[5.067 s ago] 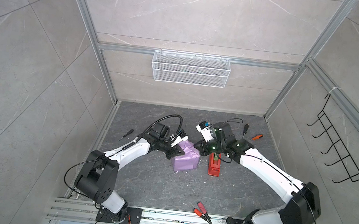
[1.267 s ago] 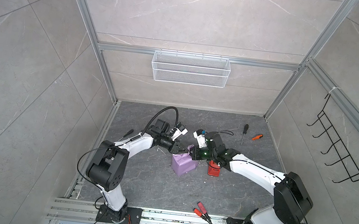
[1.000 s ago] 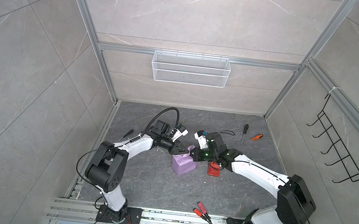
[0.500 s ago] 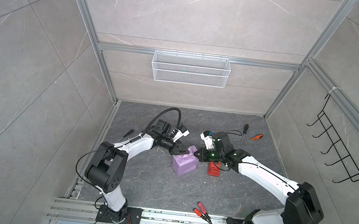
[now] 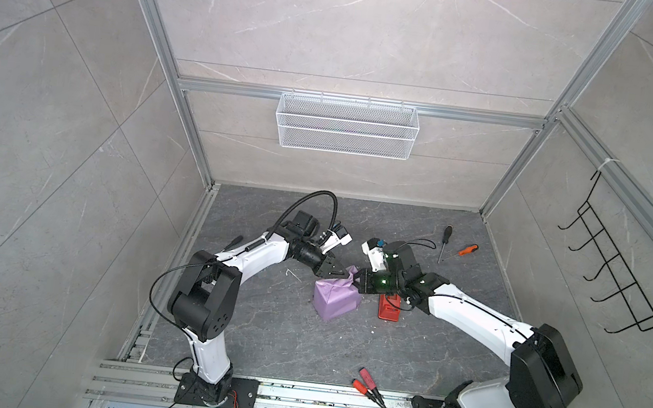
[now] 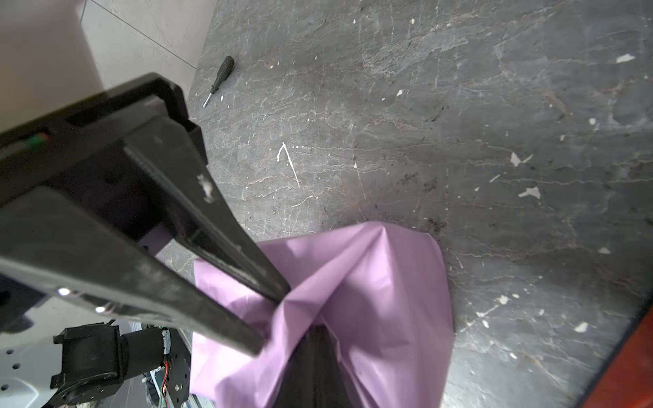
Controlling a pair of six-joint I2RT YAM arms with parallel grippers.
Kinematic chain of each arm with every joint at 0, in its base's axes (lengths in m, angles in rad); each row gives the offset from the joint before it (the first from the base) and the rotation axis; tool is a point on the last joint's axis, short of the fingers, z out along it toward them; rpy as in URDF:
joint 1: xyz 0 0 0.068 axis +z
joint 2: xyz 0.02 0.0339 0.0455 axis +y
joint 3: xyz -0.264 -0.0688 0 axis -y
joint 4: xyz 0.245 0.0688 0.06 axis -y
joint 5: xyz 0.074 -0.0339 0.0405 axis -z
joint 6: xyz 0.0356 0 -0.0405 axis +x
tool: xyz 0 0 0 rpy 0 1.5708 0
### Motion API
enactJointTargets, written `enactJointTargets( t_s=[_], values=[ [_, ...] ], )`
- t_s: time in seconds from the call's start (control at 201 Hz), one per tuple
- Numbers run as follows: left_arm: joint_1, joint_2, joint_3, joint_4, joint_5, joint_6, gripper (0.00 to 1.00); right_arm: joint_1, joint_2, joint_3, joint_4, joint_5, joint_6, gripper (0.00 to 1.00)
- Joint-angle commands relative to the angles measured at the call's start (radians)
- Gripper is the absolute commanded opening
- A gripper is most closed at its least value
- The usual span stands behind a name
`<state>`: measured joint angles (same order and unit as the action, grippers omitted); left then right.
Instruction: Wrap the gift box in paper
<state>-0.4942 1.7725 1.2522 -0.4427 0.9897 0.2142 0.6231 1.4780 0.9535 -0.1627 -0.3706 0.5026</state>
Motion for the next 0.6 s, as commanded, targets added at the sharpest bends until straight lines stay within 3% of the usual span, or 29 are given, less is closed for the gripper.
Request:
enactJointTargets(
  t_s=[0.0, 0.259, 0.593],
  values=[
    [-0.035, 0.006, 0.010, -0.069, 0.060, 0.052, 0.18, 0.003, 0.013, -0.052, -0.081, 0.028, 0.015, 0.00],
    [-0.043, -0.018, -0.084, -0.126, -0.110, 0.195, 0.15, -0.003, -0.017, -0.033, -0.107, 0.032, 0.001, 0.00],
    [-0.046, -0.026, -0.141, -0.112, -0.164, 0.232, 0.15, -0.045, -0.137, 0.130, -0.248, 0.007, -0.050, 0.00]
  ],
)
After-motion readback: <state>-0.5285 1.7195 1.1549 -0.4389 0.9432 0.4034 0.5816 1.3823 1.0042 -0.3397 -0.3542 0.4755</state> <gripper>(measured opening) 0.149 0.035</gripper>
